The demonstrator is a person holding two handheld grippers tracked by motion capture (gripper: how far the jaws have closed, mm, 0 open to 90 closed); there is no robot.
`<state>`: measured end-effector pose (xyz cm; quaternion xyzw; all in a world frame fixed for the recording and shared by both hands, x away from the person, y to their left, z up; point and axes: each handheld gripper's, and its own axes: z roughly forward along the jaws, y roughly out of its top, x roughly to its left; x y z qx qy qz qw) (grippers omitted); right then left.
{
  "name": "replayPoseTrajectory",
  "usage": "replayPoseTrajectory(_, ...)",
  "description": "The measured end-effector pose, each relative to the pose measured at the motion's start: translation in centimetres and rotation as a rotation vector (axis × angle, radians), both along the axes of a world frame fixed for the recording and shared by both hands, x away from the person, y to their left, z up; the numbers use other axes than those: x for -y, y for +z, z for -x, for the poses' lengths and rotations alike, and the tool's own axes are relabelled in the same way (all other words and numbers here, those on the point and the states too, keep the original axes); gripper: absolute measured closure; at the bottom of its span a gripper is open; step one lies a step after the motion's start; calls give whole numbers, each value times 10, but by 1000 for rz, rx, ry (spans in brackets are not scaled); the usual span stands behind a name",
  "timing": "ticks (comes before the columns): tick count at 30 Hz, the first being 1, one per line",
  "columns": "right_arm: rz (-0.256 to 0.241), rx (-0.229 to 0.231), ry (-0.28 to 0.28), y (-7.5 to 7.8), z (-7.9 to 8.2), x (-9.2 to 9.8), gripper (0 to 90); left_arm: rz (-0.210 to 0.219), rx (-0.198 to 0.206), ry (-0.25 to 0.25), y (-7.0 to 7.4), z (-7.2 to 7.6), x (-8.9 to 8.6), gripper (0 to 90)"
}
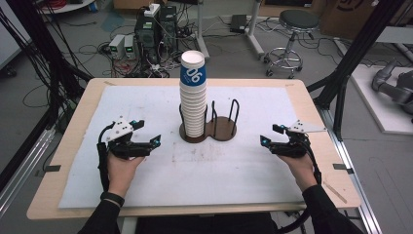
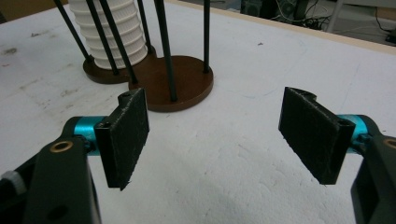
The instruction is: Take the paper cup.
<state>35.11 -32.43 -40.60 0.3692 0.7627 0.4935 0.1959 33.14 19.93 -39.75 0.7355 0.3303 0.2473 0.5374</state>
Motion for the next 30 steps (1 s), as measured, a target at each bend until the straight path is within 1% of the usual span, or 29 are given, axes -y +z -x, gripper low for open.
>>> replayPoseTrajectory(3, -3, 8, 2, 0, -1, 1, 250, 15, 6, -3, 0, -1, -1, 166)
replayPoseTrajectory(7, -5, 9, 2, 0, 0, 2, 250, 31, -5, -8, 0, -1, -1, 167)
replayPoseTrajectory(9, -6, 12, 8, 1, 1, 2, 249, 49, 1, -13, 1, 0, -1, 166)
replayPoseTrajectory(10, 0, 20, 11, 1, 2, 2, 249, 64, 2, -21, 2, -1, -1, 167)
replayPoseTrajectory(12, 8, 21, 10, 2, 3, 2, 249, 79, 6, -27, 3, -1, -1, 165)
replayPoseTrajectory(13, 12, 23, 10, 2, 4, 2, 249, 79, 6, -27, 3, -1, -1, 153)
replayPoseTrajectory(14, 20, 27, 9, 2, 4, 1, 249, 83, 15, -29, 5, -1, 0, 138)
replayPoseTrajectory(17, 20, 34, 6, 3, 5, 1, 250, 72, 22, -39, 7, 1, 2, 134)
replayPoseTrajectory(18, 20, 39, 4, 3, 5, 0, 250, 77, 19, -64, 8, 1, 3, 133)
replayPoseTrajectory(21, 23, 43, 6, 4, 5, -2, 250, 78, 22, -74, 11, 1, 4, 116)
replayPoseTrajectory(22, 23, 44, 7, 4, 5, -2, 250, 93, 27, -76, 13, 1, 5, 105)
replayPoseTrajectory(23, 25, 42, 12, 4, 4, -4, 250, 93, 27, -76, 13, 1, 5, 99)
replayPoseTrajectory(24, 28, 44, 15, 4, 4, -5, 250, 104, 23, -96, 15, -1, 5, 99)
replayPoseTrajectory(25, 31, 45, 15, 4, 4, -6, 250, 104, 20, -100, 16, -1, 6, 98)
replayPoseTrajectory(26, 34, 44, 15, 4, 4, -6, 250, 95, 21, -115, 19, -2, 7, 97)
replayPoseTrajectory(27, 38, 49, 19, 4, 3, -7, 250, 95, 21, -115, 19, -2, 7, 95)
replayPoseTrajectory(28, 35, 46, 18, 4, 3, -8, 249, 90, 27, -123, 22, -3, 8, 86)
replayPoseTrajectory(30, 35, 44, 22, 4, 3, -8, 250, 95, 38, -128, 26, -5, 11, 76)
